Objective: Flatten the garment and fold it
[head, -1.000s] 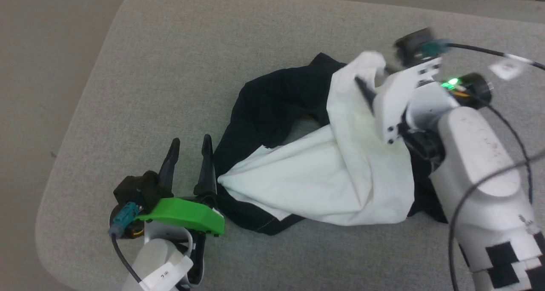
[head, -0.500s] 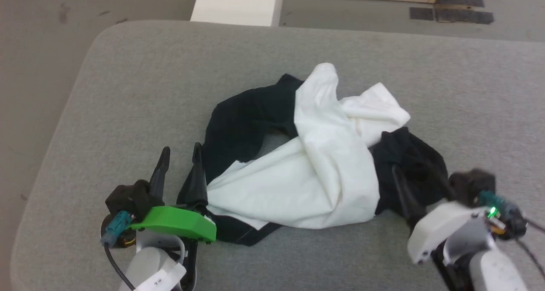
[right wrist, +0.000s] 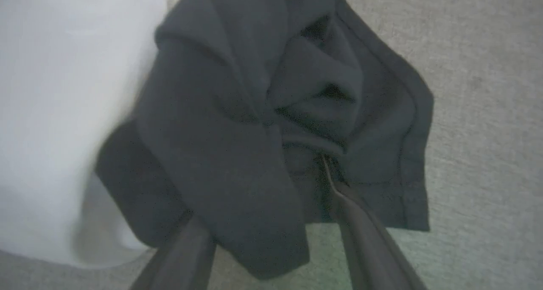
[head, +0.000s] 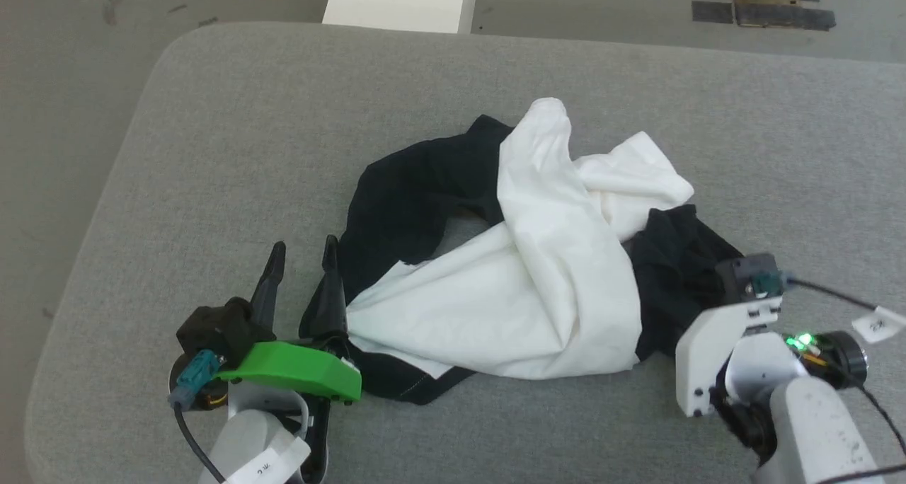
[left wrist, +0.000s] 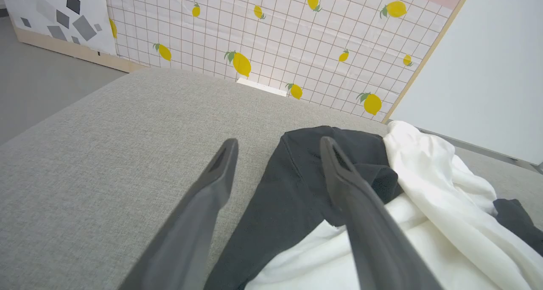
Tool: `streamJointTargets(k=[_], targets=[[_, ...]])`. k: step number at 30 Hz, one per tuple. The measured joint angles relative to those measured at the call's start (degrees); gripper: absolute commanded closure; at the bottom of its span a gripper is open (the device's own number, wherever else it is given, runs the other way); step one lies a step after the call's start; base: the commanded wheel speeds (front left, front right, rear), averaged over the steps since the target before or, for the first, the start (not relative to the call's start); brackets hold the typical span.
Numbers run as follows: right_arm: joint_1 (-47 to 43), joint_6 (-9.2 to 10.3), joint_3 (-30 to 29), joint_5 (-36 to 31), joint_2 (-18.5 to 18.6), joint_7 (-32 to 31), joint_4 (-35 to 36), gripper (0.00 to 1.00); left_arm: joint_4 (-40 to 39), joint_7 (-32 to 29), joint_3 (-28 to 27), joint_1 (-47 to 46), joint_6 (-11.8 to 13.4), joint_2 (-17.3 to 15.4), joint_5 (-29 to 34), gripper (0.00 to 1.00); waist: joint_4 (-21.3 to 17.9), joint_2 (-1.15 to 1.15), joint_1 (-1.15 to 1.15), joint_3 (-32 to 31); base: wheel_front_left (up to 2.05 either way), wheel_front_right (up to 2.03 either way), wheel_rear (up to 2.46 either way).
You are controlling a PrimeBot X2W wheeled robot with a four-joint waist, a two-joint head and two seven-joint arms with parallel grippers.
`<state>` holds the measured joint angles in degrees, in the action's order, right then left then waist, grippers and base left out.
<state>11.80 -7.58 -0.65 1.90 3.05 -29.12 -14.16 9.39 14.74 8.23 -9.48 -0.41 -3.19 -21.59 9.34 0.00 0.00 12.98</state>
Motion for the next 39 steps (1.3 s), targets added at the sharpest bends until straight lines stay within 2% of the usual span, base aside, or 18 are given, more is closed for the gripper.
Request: streamJointTargets(k=[5, 12, 15, 19, 20, 21, 23, 27, 31, 35, 39], targets=[[0.24, -0.02, -6.20, 0.40, -0.47, 0.80, 2.46, 1.00, 0.09, 0.00, -0.54, 0.04, 0.03, 0.02, 0.00, 0.00, -0.40, 0.00, 0.00, -0.03, 0.00, 0.00, 0.00], [-7.10, -0.01, -24.09, 2.46, -0.35, 3.15, 12.67, 1.00, 0.65, 0.00, -1.03, 0.62, -0.03, 0.09, 0.01, 0.00, -2.96, 0.00, 0.00, -1.90, 0.00, 0.00, 0.00], [-11.32, -0.01, -30.75, 3.71, -0.21, 0.35, 14.88, 1.00, 0.91, 0.00, -1.12, 0.98, -0.05, 0.11, 0.05, 0.00, -4.52, 0.00, 0.00, -2.75, 0.00, 0.00, 0.00], [-15.96, -0.01, -35.40, 4.69, -0.20, -4.41, 13.08, 0.99, 0.99, 0.00, -0.99, 0.98, -0.12, 0.12, 0.78, 0.00, -6.27, 0.00, 0.00, -3.46, 0.00, 0.00, 0.00], [-16.82, -0.01, -35.71, 4.86, -0.23, -4.83, 12.46, 0.71, 1.00, 0.00, -1.00, 0.97, -0.12, 0.13, 0.88, 0.00, -6.68, 0.00, 0.00, -3.58, 0.00, 0.00, 0.00], [-17.18, -0.01, -35.70, 5.10, -0.26, -4.66, 12.13, 0.00, 1.02, 0.00, -1.04, 0.97, -0.13, 0.14, 0.88, 0.00, -7.06, 0.00, 0.00, -3.66, 0.00, 0.00, 0.00], [-17.19, 0.00, -34.43, 5.61, -0.21, -2.75, 12.38, 0.00, 1.11, 0.00, -1.05, 0.97, -0.14, 0.14, 0.92, 0.00, -7.60, 0.00, 0.00, -3.72, 0.00, 0.00, 0.00], [-16.21, 0.00, -28.18, 5.98, -0.21, 7.38, 17.06, 0.00, 1.30, 0.00, -0.77, 0.97, -0.56, 0.14, 1.01, 0.00, -7.62, 0.00, 0.00, -3.83, 0.00, 0.00, 0.00], [-13.99, 0.01, -16.97, 4.58, -0.11, 13.33, 21.64, 0.00, 1.32, 0.00, -0.32, 0.94, -0.64, 0.16, 1.02, 0.00, -6.75, 0.00, 0.00, -3.91, 0.00, 0.00, 0.00], [-10.34, 0.00, -7.57, 2.89, 1.87, 12.54, 20.50, 0.00, 1.33, 0.00, 0.08, 0.88, -0.81, 0.18, 1.01, 0.00, -5.65, 0.00, 0.00, -3.71, 0.00, 0.00, 0.00], [-6.25, -0.01, -8.57, 0.01, 2.83, 6.99, 15.34, 0.00, 1.56, 0.00, 0.73, 0.60, -0.99, 0.18, 1.00, 0.00, -4.16, 0.00, 0.00, -3.50, 0.00, 0.00, 0.00]])
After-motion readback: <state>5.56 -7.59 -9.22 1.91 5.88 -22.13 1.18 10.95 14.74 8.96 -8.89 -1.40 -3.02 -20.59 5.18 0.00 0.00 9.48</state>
